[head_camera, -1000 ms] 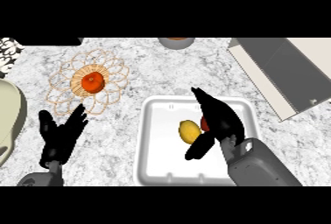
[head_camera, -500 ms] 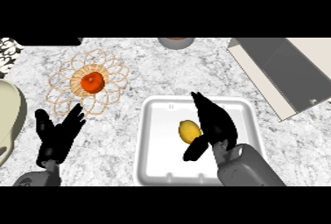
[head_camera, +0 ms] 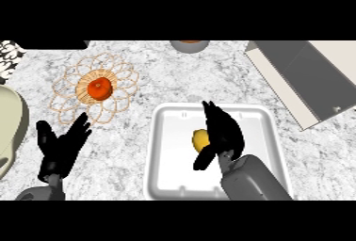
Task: Pick the lemon from the tray and place it in the tiered shelf
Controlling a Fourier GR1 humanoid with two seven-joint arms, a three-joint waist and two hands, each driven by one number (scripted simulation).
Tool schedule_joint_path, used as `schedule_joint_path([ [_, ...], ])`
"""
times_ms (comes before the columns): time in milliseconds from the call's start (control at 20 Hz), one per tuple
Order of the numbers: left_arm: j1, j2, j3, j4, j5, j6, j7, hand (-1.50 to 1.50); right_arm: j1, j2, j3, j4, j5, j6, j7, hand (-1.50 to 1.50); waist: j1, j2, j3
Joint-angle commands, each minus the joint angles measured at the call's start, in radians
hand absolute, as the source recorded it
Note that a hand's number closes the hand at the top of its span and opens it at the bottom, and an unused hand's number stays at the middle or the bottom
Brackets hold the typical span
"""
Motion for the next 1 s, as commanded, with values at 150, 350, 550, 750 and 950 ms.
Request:
schedule_joint_path([
  [150,0.023,-0.035,-0.004,-0.015,-0.023,-0.004,0.005,0.00,0.017,0.023,-0.045,0.137,0.108,-0.068,-0.118,-1.50,0.000,0.001,-0.001],
  [350,0.007,-0.044,-0.002,-0.006,-0.048,0.014,0.015,0.00,-0.024,0.032,-0.042,0.257,0.081,-0.191,-0.183,-1.50,0.003,0.002,-0.001],
  [550,-0.020,-0.002,0.055,0.004,-0.011,-0.044,0.025,0.00,-0.023,0.033,-0.076,0.254,0.076,-0.170,-0.238,-1.50,0.000,0.001,-0.001],
  [750,-0.048,-0.057,0.034,0.063,-0.046,-0.011,-0.005,0.00,-0.009,0.033,0.004,0.242,0.070,-0.216,-0.189,-1.50,-0.001,0.001,-0.001],
  [950,-0.016,-0.057,0.014,0.015,-0.061,-0.005,-0.010,0.00,-0.110,0.032,0.025,0.441,0.030,-0.036,-0.311,1.50,0.012,0.008,-0.002],
])
